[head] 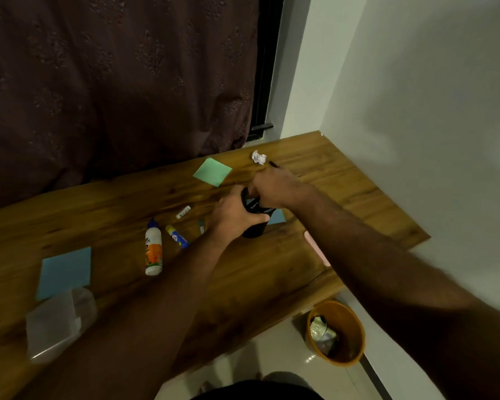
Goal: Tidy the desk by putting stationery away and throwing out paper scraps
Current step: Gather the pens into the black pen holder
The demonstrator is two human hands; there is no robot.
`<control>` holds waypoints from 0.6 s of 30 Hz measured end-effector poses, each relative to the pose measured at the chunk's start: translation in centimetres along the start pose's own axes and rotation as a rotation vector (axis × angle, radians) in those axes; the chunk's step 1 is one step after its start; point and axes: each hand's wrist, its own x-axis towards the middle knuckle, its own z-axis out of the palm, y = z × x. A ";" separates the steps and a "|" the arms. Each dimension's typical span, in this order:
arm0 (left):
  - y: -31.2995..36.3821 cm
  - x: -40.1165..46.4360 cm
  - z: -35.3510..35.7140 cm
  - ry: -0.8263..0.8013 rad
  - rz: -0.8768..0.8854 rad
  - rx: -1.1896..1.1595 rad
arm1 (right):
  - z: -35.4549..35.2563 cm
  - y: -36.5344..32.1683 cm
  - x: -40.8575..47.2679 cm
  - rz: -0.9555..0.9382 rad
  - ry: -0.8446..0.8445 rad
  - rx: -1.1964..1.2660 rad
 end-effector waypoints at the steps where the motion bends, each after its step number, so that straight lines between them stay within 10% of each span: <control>1: -0.1 0.1 0.0 -0.006 -0.004 0.000 | -0.1 0.5 0.1 0.016 0.046 0.061; 9: 0.2 2.2 0.6 0.017 -0.060 -0.013 | 1.8 11.1 1.4 0.394 0.292 0.613; 18: 1.9 6.1 1.9 0.103 -0.168 -0.107 | 12.8 18.0 4.6 0.578 0.021 0.539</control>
